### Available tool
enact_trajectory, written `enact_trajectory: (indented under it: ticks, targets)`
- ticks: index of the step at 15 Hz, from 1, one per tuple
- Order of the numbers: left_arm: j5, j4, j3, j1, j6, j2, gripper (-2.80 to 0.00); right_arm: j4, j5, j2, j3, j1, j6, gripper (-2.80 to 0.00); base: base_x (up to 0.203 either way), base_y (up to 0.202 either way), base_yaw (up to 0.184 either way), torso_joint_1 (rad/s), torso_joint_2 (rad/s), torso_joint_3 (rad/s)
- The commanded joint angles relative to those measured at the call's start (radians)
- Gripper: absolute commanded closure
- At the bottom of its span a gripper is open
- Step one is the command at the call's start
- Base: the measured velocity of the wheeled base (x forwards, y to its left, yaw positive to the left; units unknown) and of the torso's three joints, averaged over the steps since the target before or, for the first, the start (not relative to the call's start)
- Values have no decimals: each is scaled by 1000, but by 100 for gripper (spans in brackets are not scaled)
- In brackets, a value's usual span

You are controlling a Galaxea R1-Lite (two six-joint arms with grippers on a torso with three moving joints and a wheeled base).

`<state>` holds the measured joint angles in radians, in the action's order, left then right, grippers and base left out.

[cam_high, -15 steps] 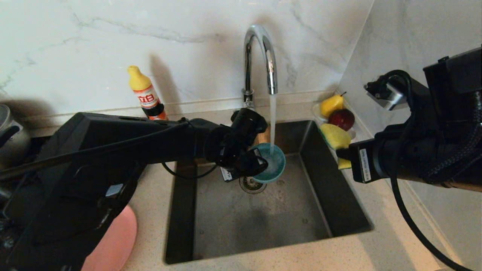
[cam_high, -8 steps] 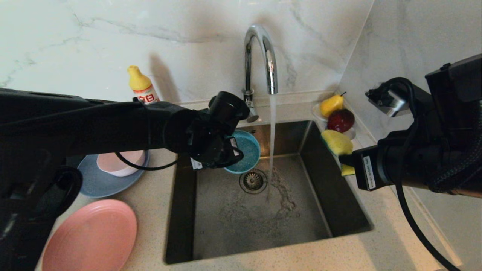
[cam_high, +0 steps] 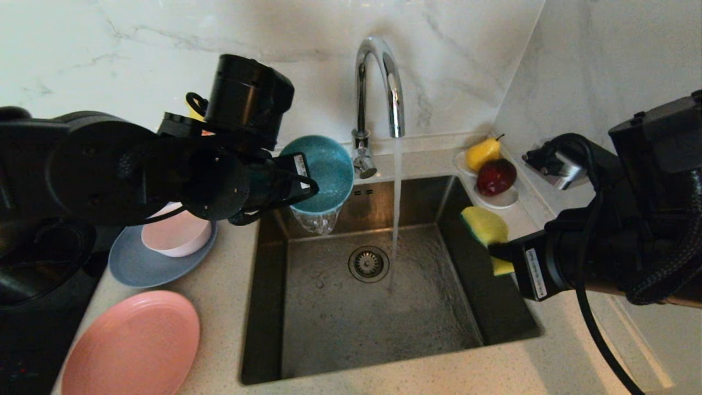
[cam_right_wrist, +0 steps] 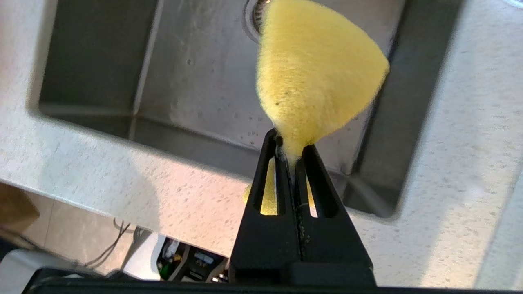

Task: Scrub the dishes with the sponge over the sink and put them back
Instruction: Wash the bowl

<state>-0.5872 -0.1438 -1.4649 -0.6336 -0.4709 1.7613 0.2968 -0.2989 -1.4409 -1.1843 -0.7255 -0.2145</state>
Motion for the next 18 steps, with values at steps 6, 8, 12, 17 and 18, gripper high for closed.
enact_trajectory:
  ticks: [6,8,12,17,18]
  targets:
    - [149,640,305,4,367,-174,0,-7,23,-38,28,-12,-9,0,0,0,0,0,0,0]
    - [195,749,376,8,391,-186,0,-5,34,-38,29,-12,-11,0,0,0,0,0,0,0]
    - [313,906,466,33,442,-201,0,-4,53,-26,48,-12,-13,0,0,0,0,0,0,0]
    - [402,1118,612,64,499,-204,0,0,72,-18,60,-23,-14,0,0,0,0,0,0,0]
    - [412,1146,654,64,508,-203,0,1,72,-19,61,-25,-14,0,0,0,0,0,0,0]
